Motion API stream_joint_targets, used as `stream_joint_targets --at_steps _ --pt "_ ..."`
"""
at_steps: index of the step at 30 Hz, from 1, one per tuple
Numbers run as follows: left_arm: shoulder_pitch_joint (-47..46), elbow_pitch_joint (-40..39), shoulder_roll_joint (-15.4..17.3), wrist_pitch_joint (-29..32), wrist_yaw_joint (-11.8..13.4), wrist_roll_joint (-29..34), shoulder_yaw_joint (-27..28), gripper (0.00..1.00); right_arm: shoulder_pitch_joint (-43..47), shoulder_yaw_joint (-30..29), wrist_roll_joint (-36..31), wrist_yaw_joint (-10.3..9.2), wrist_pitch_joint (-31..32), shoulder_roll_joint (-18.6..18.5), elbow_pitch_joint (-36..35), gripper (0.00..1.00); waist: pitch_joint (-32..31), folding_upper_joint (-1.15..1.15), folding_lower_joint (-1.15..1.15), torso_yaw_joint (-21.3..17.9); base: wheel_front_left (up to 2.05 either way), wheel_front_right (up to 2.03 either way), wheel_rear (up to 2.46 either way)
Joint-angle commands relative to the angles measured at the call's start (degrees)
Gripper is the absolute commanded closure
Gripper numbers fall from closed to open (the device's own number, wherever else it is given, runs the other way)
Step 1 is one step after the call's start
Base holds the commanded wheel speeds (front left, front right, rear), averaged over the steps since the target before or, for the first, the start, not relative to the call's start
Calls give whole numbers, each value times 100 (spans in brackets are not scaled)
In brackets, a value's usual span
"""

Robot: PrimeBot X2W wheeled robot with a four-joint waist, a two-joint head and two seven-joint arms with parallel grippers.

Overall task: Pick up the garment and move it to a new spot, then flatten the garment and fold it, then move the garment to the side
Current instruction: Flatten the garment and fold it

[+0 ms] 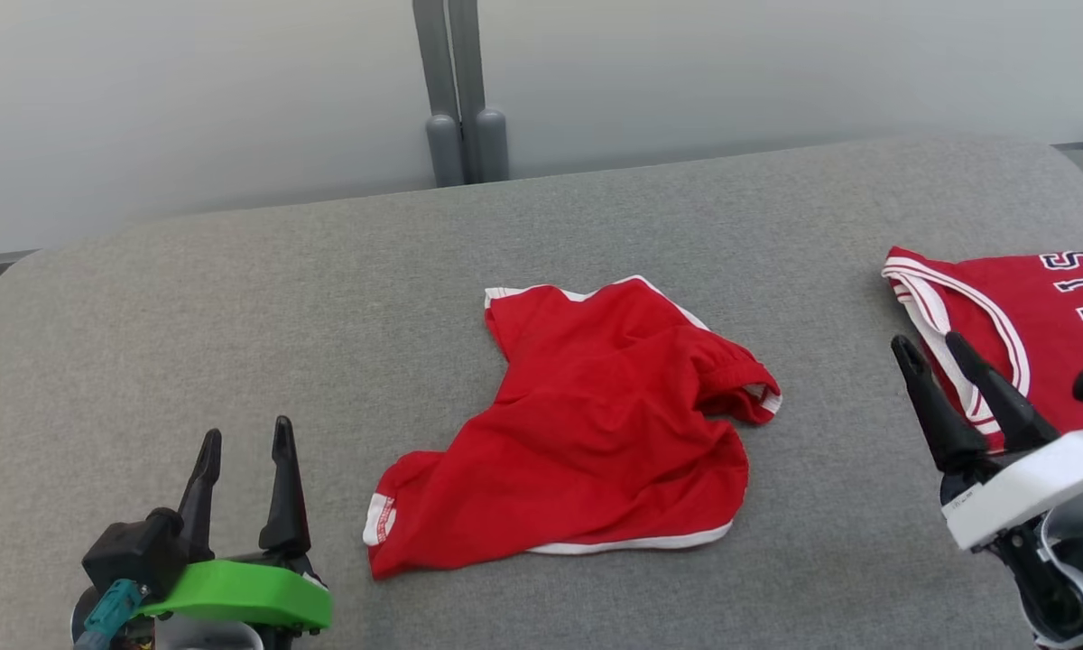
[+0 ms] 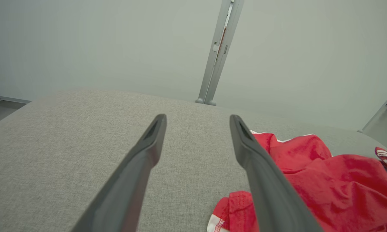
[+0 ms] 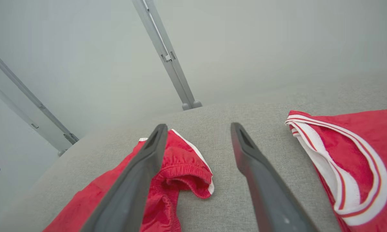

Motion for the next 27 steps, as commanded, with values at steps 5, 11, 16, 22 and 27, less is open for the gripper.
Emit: stream_joint_targets --at_steps 5,11,16,22,27 --pt "208 -180 -16 -16 -29 179 204 0 309 21 -751 3 -923 436 341 0 -24 0 0 -135 0 0 0" --pt "309 -293 -12 -16 -70 290 221 0 430 -4 -1286 3 -1110 829 634 0 33 0 0 -89 0 0 0" --pt "270 -256 16 59 -117 328 107 0 294 30 -1410 3 -1130 932 729 0 12 0 0 -40 0 0 0" --pt "380 -274 181 1061 -330 209 -334 0 269 -79 -1478 3 -1122 897 690 0 33 0 0 54 0 0 0" --pt "509 -328 368 1909 -598 8 -678 0 267 -67 -1485 3 -1122 892 749 0 79 0 0 94 0 0 0"
